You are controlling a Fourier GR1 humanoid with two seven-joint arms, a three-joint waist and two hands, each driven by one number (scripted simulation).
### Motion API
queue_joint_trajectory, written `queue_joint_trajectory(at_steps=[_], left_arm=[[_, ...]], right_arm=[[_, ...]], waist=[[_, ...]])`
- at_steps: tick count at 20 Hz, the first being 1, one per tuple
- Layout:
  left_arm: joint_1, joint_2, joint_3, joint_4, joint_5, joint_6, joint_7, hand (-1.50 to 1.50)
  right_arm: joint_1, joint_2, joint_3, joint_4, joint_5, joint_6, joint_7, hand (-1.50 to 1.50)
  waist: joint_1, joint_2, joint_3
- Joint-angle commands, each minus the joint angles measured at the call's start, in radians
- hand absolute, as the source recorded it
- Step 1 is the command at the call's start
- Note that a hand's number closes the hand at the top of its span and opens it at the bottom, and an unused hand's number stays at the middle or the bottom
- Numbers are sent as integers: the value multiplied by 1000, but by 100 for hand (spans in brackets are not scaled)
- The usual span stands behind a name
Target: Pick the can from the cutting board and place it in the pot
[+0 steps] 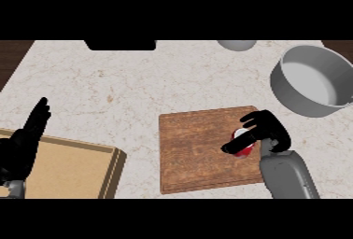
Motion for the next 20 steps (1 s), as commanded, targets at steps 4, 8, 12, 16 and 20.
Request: queue_joint_trajectory(at_steps=[4, 8, 12, 16, 20], left_arm=[[-7, -25, -2, 77, -25, -7, -3, 0], [28, -6, 27, 30, -9, -32, 0, 0], [1, -32, 2, 16, -40, -9, 48, 0], [7, -42, 5, 29, -44, -14, 7, 0], [-54, -31, 35, 68, -36, -31, 41, 0]], right_arm=[[-48, 17, -7, 92, 40, 48, 105, 150], [-14, 8, -14, 55, 58, 63, 84, 150], [-110, -11, 68, 121, 90, 96, -93, 150], [-158, -118, 126, 140, 92, 148, -368, 150], [-201, -155, 164, 115, 210, 99, -356, 150]], waist=[[0, 16, -1], [1, 13, -1], [9, 16, -1], [12, 18, -1], [-4, 15, -1]])
